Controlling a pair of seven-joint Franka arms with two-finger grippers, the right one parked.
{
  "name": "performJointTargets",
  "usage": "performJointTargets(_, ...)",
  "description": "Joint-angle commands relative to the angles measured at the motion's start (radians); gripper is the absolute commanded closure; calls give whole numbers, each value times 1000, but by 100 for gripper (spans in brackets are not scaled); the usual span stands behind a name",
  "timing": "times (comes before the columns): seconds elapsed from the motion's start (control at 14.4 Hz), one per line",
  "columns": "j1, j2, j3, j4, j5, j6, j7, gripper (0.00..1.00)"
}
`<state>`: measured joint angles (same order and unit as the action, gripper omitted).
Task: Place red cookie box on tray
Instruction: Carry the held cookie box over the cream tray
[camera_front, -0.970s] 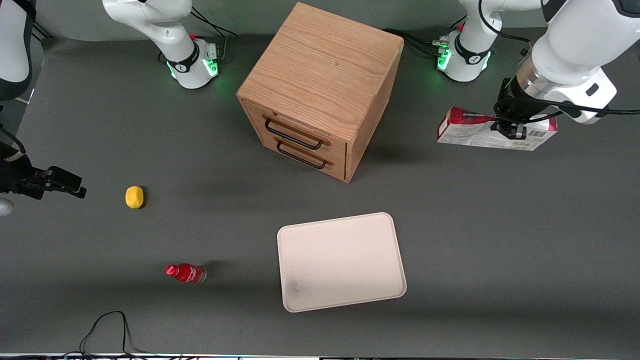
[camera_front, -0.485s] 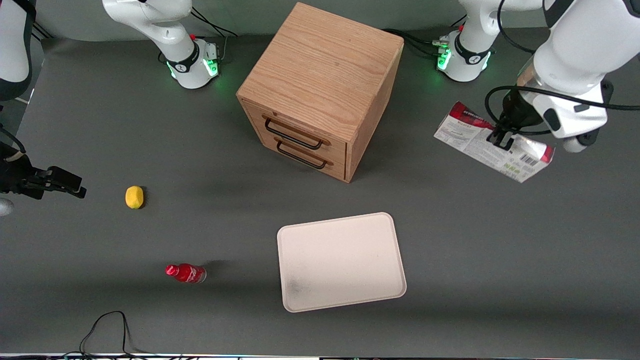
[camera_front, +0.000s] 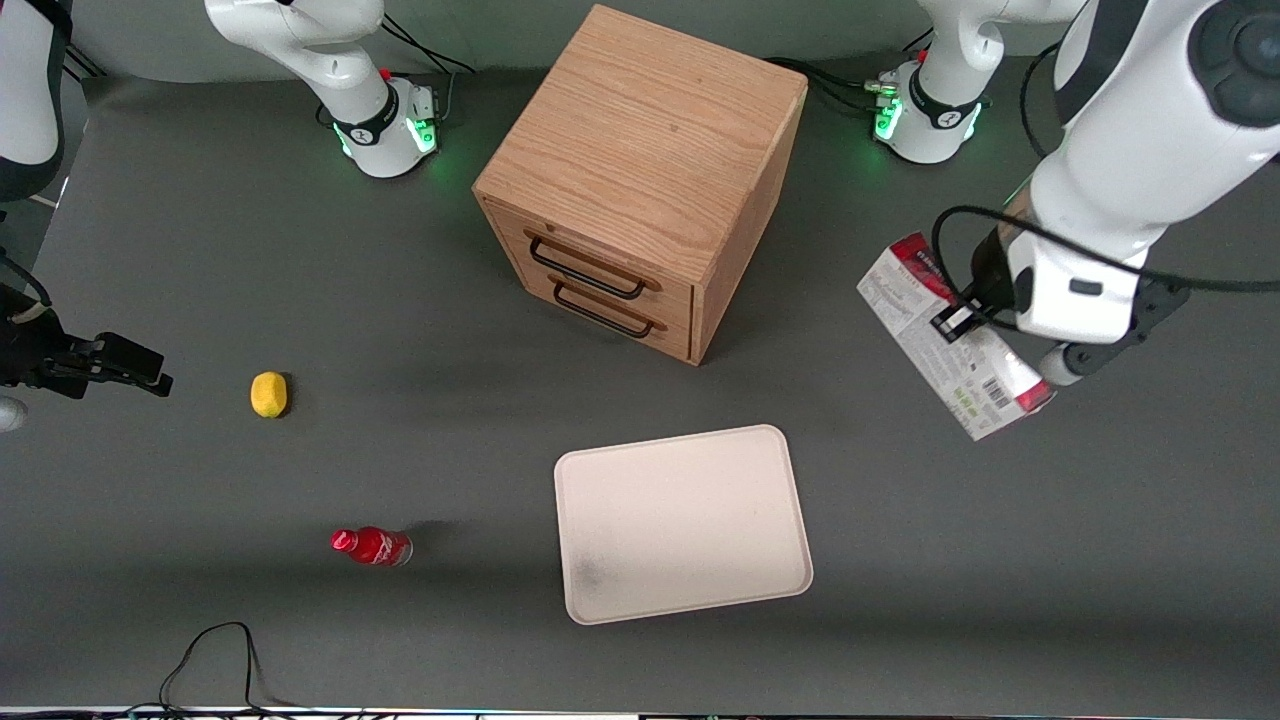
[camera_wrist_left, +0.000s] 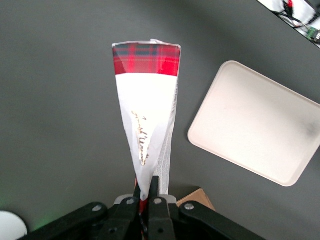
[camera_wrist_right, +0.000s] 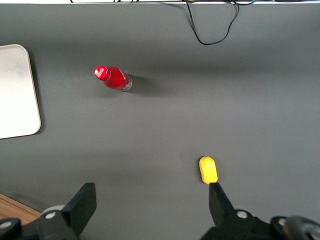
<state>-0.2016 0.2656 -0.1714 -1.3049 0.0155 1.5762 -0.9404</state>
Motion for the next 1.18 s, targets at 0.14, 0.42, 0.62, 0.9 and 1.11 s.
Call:
performJointTargets(0.14,-90,226,13,295,27,-47,61,100)
performJointTargets(0.42,-124,325,13,400,29,-25,243,100)
performJointTargets(0.62,-128,369,7,432,29,-21,463,100)
performJointTargets(0.9,-183,388,18,432,80,-2,502,100)
performJointTargets(1.11,-190,405,20,431,83,27,402,100)
